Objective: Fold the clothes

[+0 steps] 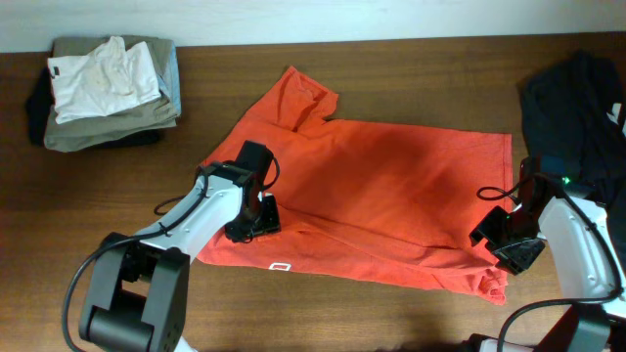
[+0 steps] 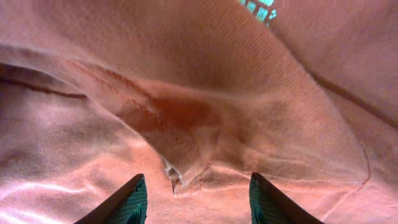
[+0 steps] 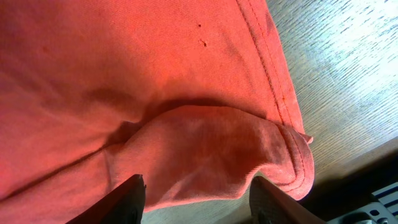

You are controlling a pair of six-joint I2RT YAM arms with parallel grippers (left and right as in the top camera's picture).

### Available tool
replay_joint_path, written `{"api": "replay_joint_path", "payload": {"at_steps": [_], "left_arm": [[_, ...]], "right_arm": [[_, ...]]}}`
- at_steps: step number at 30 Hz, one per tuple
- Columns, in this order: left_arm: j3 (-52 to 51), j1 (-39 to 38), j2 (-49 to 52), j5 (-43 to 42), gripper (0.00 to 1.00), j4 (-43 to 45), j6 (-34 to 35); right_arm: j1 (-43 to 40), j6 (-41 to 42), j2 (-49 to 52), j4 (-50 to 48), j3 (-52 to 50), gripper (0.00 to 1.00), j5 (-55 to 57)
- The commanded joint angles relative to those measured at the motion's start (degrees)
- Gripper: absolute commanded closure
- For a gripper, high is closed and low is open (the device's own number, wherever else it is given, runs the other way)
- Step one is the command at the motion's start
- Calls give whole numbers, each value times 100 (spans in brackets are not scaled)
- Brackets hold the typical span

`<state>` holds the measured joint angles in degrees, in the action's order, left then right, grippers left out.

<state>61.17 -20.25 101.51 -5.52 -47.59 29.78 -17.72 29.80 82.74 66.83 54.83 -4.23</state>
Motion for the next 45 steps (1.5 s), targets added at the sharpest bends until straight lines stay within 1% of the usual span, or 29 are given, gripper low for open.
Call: {"api": "replay_joint_path", "payload": {"at_steps": [1,6,8,10,11,12,13,15,18,20,22,24,26,29,31,34,35,37,42,43,45], "left_arm": [[-98,4,-114,83,48,79,55],[-315,4,-114,83,48,302,52],[-317,4,-114,83,57,363,52],[-317,4,-114,83,61,369,52],[-317,4,-114,83,64,369,52],[-317,4,-114,83,66,369,52],[-317,4,-114,83,71,369,52],[-317,4,-114,85,85,382,52],[-317,4,-114,87,100,409,52],[-317,4,-114,87,100,461,52],[-317,4,-114,85,100,540,52],[-317,4,-114,87,100,625,52],[-317,4,-114,85,100,649,52],[-317,4,-114,85,100,651,52],[-317,4,-114,85,100,651,52],[-317,4,-114,85,100,660,52],[-317,4,-114,85,100,656,52],[-317,4,-114,85,100,647,52],[-317,4,-114,85,100,662,52],[-317,4,-114,85,100,662,52],[-317,4,-114,85,100,660,52]], "right_arm": [[-31,17,-13,2,-28,42,-28],[-31,17,-13,2,-28,42,-28],[-31,17,-13,2,-28,42,-26],[-31,17,-13,2,-28,42,-26],[-31,26,-13,11,-28,43,-26],[-31,140,-13,31,-28,45,-20],[-31,323,-15,44,-28,47,-11],[-31,439,-103,42,-28,48,-9],[-31,505,-702,98,-28,49,35],[-31,503,-1130,280,-28,46,35],[-31,498,-1502,638,-28,41,11],[-31,498,-1589,1060,-31,40,7],[-31,501,-1582,1228,-31,40,-33],[-31,560,-1582,1178,-42,40,-164],[-31,610,-1582,1001,-210,40,-461],[-31,776,-1582,245,-977,47,-922],[-31,866,-1582,-68,-1290,47,-929],[-31,866,-1582,-450,-1593,48,-929],[-31,863,-1543,-885,-1681,48,-929],[-31,866,-1486,-955,-1681,52,-933],[-31,866,-1342,-1069,-1681,65,-938]]}}
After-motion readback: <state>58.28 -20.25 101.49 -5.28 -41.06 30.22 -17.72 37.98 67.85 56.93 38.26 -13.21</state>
